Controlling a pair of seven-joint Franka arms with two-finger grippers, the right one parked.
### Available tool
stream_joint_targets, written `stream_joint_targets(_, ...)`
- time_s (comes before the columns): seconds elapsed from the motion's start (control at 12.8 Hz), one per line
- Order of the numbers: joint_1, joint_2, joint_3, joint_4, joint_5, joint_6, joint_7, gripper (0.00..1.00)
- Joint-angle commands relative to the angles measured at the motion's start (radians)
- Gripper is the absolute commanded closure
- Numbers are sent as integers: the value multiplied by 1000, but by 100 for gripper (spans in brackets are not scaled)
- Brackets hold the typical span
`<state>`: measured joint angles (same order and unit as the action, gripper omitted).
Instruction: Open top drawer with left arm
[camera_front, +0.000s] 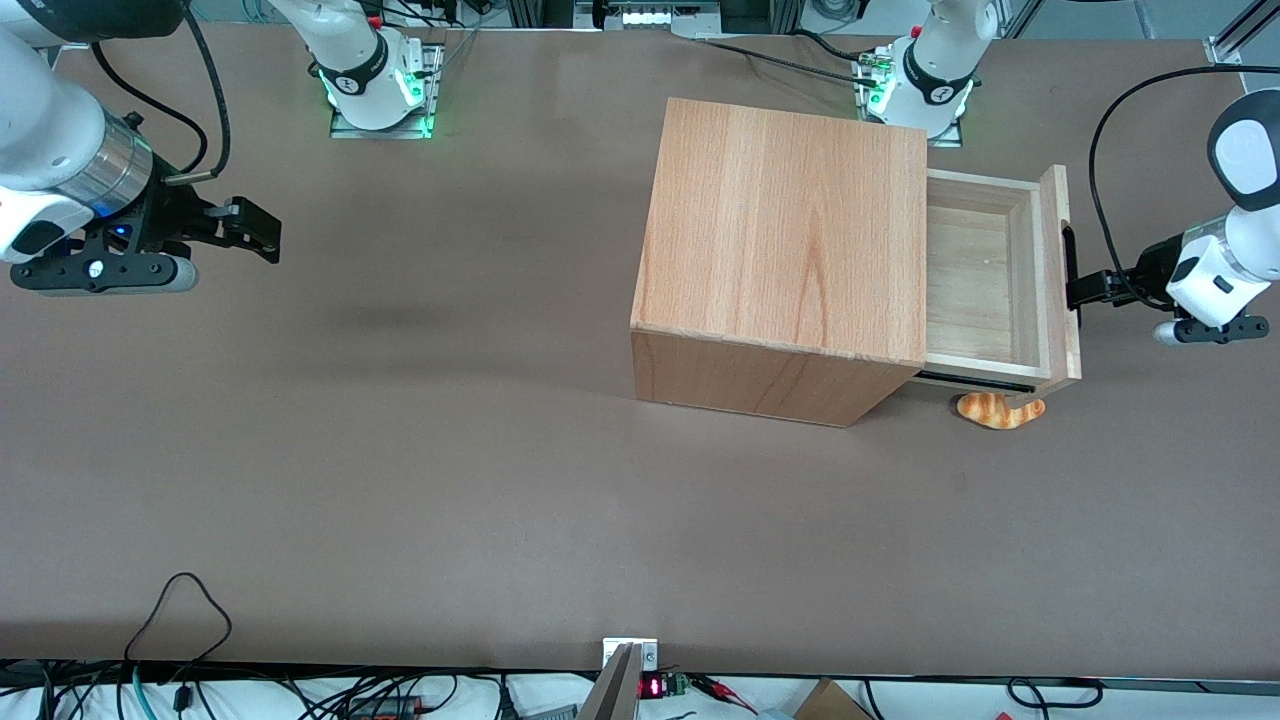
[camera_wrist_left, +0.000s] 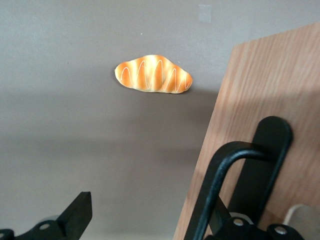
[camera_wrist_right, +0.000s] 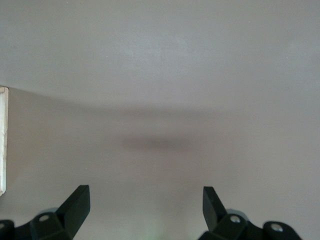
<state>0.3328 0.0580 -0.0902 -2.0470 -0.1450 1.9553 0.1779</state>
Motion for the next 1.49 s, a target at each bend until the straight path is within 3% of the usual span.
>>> stream_joint_targets(0.0, 11, 6, -2, 88, 31, -76, 14, 0)
stream_joint_targets(1.02, 3, -1, -16, 370, 31, -288, 5, 0)
stream_joint_targets(1.41, -2, -23, -86, 398, 35, -326, -61, 0)
